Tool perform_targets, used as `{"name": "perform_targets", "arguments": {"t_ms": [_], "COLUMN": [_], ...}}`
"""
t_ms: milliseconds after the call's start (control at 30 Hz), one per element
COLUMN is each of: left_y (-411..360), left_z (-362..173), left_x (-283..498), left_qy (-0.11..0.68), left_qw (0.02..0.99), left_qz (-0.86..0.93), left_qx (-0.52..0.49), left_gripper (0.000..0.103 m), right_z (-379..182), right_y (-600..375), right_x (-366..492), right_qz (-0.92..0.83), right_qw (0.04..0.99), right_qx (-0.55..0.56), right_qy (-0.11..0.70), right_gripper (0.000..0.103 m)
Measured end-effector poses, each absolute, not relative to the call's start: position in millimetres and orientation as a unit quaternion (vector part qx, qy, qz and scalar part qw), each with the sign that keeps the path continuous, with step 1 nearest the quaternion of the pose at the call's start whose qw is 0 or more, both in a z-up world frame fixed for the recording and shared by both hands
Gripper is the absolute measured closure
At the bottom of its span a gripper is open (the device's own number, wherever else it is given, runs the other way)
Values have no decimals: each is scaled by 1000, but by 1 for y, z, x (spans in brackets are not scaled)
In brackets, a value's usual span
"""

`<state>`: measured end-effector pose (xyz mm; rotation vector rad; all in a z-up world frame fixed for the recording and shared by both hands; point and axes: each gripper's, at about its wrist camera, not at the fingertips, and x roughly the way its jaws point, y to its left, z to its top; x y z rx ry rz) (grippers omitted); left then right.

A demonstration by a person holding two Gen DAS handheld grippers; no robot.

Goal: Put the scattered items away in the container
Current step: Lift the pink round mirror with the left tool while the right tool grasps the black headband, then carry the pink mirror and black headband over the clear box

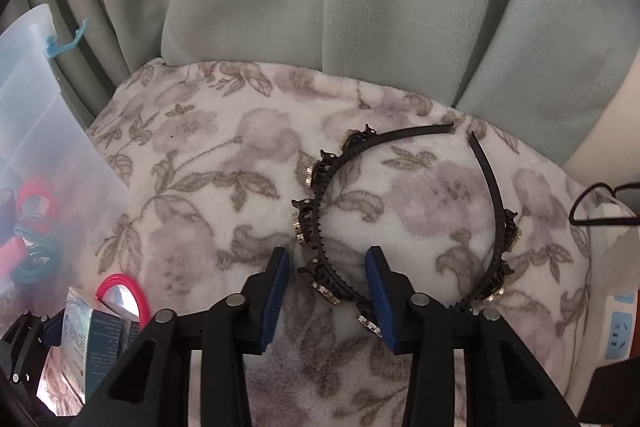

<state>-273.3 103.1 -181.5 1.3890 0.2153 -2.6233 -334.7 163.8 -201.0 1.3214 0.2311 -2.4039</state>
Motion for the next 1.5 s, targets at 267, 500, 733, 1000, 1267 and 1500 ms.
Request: {"name": "perform_targets", "arguments": {"t_ms": [267, 500, 733, 1000, 1267, 1500], "left_y": [120, 141, 108, 112, 89, 75], "left_z": [-182, -179, -184, -169, -132, -106], "left_x": [-256, -231, -204, -176, -157, -143], "left_qy": [77, 76, 50, 46, 49, 54], "left_qw": [67, 54, 35, 12, -9, -7], "left_qz": [-876, -870, -868, -876, -895, -907], "left_qx": [471, 484, 492, 481, 442, 418], "left_gripper": [29, 29, 29, 29, 29, 30], "right_z": [-192, -181, -166, -153, -139, -125], "right_y": [173, 193, 224, 251, 260, 268], "right_x": [-305, -255, -206, -167, -146, -128], "right_qz": [-849, -845, -845, -845, -851, -854], "right_qw": [199, 216, 213, 203, 195, 200], "right_qx": [488, 490, 472, 433, 395, 370], "right_qy": [50, -24, -134, -241, -287, -307], "right_gripper": [77, 80, 80, 81, 84, 85]}}
